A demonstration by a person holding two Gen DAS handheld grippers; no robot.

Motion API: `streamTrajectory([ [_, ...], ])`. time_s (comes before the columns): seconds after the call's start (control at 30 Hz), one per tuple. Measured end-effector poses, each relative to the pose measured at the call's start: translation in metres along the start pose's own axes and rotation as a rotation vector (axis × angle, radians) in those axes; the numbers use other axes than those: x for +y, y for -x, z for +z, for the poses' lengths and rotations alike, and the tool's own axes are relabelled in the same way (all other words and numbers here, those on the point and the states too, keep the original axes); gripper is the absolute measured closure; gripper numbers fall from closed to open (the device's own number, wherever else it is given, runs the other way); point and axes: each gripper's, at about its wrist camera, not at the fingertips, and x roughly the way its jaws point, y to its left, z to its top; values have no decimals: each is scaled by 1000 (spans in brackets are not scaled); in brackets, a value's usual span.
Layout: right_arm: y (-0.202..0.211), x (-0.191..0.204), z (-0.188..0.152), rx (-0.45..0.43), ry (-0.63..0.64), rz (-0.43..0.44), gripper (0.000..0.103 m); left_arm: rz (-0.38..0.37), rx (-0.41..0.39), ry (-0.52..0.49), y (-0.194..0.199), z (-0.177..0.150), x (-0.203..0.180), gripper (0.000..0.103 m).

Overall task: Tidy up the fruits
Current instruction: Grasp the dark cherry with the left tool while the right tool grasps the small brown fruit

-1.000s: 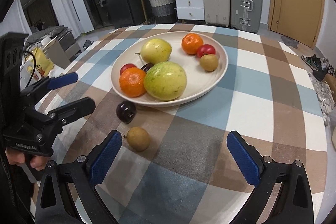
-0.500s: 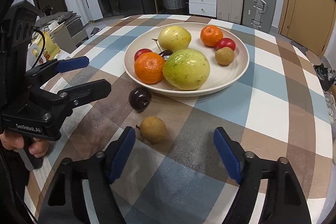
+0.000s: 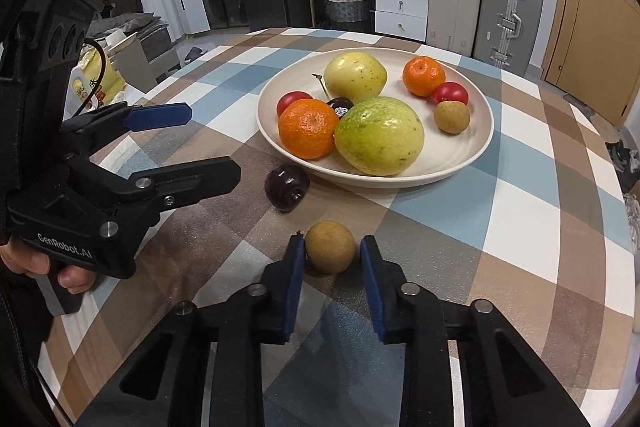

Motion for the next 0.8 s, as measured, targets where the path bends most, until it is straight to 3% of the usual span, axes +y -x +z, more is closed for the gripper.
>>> streamTrajectory([
  [0.37,14,-12,4,-59,-46,-11,77,-53,32,33,-7,-1,-3,2],
  [0.7,11,-23,2,-44,-73,-51,77,-90,103,7,-25,-1,-23,26],
  [0.8,11,-25,2,-43,-78,-54,77,-106,117,-6,-29,-1,-29,40],
])
